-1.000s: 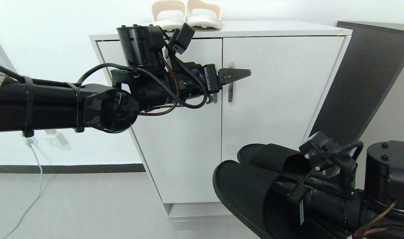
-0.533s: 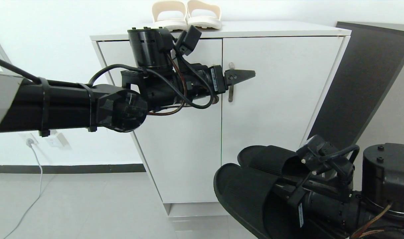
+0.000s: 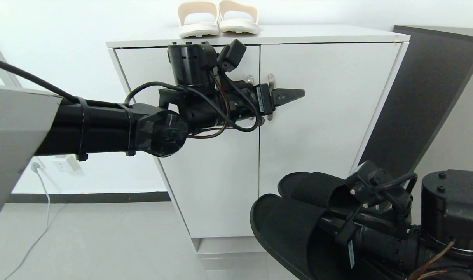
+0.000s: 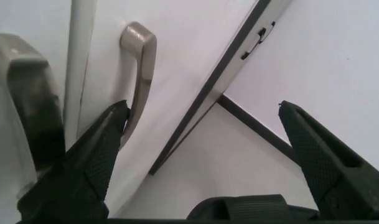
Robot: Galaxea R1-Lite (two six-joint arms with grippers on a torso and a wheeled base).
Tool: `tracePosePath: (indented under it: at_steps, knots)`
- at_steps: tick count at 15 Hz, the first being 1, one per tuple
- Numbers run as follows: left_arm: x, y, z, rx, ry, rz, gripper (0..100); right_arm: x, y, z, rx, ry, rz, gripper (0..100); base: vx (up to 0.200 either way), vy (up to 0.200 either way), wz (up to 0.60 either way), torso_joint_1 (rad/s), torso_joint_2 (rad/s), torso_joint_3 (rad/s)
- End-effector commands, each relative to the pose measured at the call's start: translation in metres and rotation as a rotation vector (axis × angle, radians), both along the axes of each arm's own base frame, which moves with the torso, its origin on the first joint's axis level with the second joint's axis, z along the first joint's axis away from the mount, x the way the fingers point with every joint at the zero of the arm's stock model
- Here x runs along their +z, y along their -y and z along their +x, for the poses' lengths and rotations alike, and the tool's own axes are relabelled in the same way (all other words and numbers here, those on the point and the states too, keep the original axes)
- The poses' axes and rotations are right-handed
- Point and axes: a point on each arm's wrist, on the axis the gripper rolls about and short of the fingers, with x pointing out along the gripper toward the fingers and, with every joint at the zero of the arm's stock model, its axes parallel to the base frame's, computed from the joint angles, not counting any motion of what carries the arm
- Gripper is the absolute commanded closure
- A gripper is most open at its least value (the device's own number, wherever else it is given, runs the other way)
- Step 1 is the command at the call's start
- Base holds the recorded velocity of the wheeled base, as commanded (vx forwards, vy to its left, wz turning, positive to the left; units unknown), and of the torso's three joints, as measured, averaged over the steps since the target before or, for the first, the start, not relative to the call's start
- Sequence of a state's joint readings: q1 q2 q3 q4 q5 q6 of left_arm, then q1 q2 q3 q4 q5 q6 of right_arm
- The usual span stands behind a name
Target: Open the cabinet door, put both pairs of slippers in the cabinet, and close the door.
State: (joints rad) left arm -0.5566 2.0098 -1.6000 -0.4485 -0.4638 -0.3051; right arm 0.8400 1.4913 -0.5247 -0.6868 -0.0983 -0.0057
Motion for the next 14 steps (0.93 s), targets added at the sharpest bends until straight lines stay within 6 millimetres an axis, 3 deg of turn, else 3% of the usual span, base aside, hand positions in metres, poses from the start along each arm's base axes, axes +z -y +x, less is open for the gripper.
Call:
tracePosePath:
  at_steps: [1,4,7,14]
  knots:
    - [-0.001,0.0,-0.001,-0.001,-0.003,0.002,100,0.0,0.0,0.0,0.001,0.0,-0.001,100,0.0,0.0,0.0,0.0,0.0,0.0]
    - [0.002,-0.003,-0.007,-0.003,0.0,0.0,100,-0.002,0.0,-0.001,0.004,-0.005,-0.005,100,0.0,0.0,0.0,0.0,0.0,0.0]
    - [0.001,-0.007,-0.026,-0.027,-0.005,0.005,100,-0.004,0.0,-0.003,0.025,-0.016,-0.01,100,0.0,0.0,0.0,0.0,0.0,0.0]
    - [0.007,-0.015,-0.091,-0.112,0.026,-0.018,100,-0.009,0.002,-0.011,0.137,-0.049,-0.004,100,0.0,0.0,0.0,0.0,0.0,0.0]
